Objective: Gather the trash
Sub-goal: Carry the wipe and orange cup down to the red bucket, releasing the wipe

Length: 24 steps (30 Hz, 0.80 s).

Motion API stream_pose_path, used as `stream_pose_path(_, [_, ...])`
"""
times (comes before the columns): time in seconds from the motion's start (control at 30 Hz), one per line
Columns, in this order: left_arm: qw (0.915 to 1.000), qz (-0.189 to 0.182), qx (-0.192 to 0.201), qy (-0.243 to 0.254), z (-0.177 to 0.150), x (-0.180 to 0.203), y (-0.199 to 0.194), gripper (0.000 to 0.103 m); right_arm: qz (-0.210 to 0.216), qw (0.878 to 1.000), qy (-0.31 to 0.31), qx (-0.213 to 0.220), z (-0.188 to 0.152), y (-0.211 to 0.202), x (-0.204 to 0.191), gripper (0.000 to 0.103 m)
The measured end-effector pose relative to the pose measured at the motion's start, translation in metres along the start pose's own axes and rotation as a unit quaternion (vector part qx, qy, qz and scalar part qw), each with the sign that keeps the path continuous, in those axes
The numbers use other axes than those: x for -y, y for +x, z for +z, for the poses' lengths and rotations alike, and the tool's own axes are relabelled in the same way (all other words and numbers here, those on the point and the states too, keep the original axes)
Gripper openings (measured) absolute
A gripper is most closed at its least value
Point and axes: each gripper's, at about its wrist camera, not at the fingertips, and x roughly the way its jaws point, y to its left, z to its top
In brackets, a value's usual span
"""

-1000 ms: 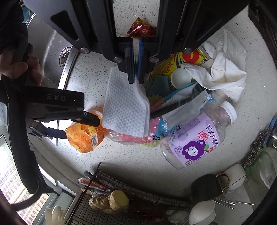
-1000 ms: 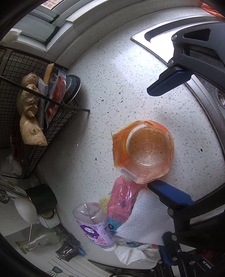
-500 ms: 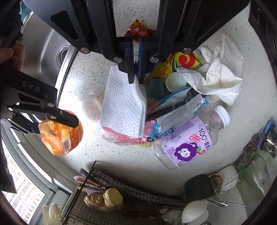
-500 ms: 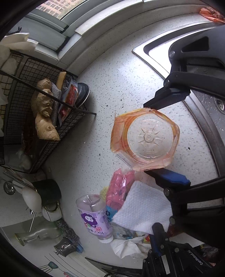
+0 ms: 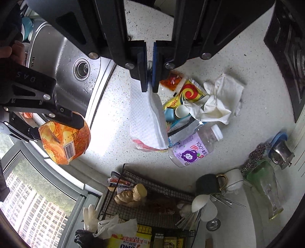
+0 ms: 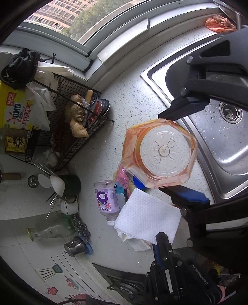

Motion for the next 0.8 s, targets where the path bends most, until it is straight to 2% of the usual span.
stream_pose_path(0.47, [0.9977, 0.018, 0.056, -0.034, -0.099, -0.03, -0.107, 0.003, 0.008, 0.999, -0.043, 0.032, -0.058, -0.074, -0.092, 0.063])
stream_pose_path(0.8, [0.9936, 0.048, 0.059, -0.083, -0.192, -0.063, -0.154, 0.003, 0.043, 0.995, -0.089, 0.028, -0.106, -0.094, -0.166, 0.063])
